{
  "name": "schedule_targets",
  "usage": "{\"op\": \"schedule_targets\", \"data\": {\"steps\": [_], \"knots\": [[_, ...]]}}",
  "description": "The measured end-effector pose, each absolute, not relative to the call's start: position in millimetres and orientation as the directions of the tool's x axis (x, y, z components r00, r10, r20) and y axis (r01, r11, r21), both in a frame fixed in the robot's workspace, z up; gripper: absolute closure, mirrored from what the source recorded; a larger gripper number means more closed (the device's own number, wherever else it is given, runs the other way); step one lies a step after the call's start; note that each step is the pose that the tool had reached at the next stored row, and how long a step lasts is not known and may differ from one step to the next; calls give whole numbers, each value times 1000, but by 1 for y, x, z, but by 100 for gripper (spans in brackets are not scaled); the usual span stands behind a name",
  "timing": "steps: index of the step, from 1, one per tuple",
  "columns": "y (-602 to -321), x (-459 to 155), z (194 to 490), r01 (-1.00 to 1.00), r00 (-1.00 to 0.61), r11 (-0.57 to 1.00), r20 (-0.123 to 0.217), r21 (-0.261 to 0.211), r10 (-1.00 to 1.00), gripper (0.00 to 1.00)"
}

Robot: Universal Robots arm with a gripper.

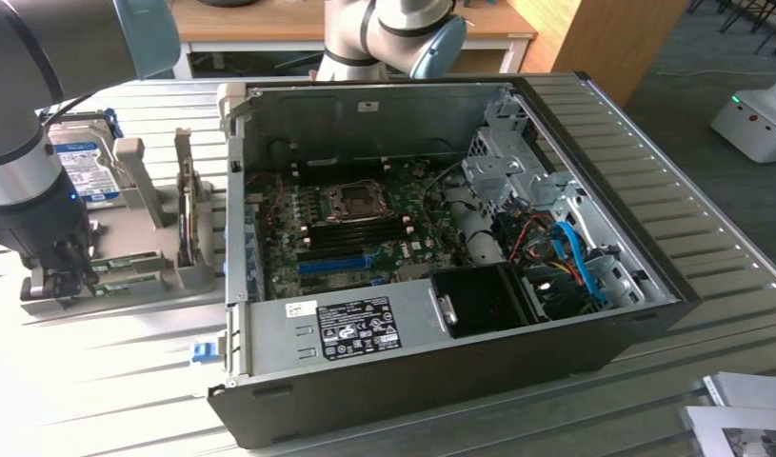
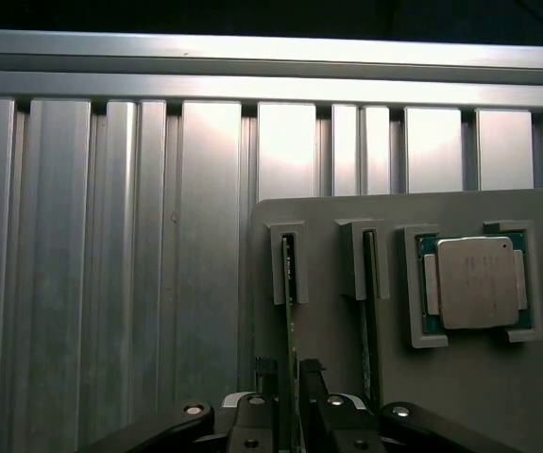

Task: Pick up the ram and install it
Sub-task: 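Pick up the ram and move it above insertion slot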

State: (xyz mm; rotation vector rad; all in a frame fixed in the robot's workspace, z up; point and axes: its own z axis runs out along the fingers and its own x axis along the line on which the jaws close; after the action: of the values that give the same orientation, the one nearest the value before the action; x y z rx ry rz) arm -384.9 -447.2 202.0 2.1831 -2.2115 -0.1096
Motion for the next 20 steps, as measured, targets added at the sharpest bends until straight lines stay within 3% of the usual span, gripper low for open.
{"op": "schedule_targets", "data": {"steps": [3, 4, 20], "knots": [[-447, -385, 202, -997, -14, 12, -27, 73, -1000, 78], [-447, -385, 202, -997, -14, 12, -27, 73, -1000, 85], [-447, -385, 201, -997, -14, 12, -27, 73, -1000, 88]]}}
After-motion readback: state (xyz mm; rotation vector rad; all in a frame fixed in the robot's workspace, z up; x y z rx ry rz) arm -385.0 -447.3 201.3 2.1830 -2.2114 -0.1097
